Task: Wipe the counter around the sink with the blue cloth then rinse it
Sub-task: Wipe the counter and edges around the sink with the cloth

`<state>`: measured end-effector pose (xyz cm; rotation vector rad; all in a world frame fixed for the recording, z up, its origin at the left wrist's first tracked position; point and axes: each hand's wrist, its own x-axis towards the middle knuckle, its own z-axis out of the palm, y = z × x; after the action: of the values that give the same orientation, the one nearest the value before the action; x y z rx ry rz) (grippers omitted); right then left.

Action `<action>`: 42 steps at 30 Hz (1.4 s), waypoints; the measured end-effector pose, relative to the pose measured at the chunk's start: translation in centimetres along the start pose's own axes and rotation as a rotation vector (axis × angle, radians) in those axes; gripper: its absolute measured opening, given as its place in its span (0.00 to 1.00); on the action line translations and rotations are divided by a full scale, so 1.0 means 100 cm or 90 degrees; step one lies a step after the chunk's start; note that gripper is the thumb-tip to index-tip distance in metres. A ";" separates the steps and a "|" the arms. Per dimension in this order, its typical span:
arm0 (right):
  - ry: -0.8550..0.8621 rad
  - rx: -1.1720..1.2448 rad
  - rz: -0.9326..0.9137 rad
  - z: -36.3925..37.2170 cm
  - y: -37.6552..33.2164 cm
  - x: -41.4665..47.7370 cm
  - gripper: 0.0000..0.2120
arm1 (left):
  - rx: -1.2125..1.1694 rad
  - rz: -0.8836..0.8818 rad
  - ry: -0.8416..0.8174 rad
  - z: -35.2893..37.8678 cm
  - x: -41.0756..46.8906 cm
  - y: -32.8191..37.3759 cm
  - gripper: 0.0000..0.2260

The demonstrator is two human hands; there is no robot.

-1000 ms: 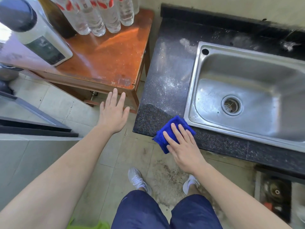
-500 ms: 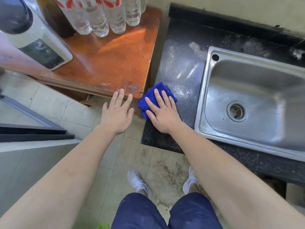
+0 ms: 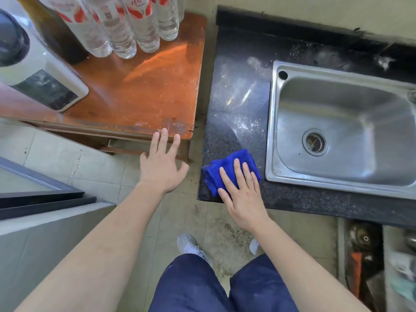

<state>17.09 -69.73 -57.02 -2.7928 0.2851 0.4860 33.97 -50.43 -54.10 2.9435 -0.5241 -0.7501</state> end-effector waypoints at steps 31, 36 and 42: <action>-0.007 0.055 -0.007 -0.025 0.025 0.023 0.26 | 0.003 -0.091 0.078 -0.032 0.019 0.039 0.39; 0.013 0.016 -0.030 -0.015 0.031 0.022 0.24 | 0.024 -0.059 0.011 -0.038 0.050 0.051 0.42; -0.033 0.022 -0.034 -0.067 0.045 0.119 0.25 | 0.024 -0.020 0.027 -0.029 0.054 0.042 0.34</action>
<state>29.04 -77.75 -56.36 -2.7420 0.2053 0.5339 38.47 -56.23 -53.43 3.0020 -0.4947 -0.6863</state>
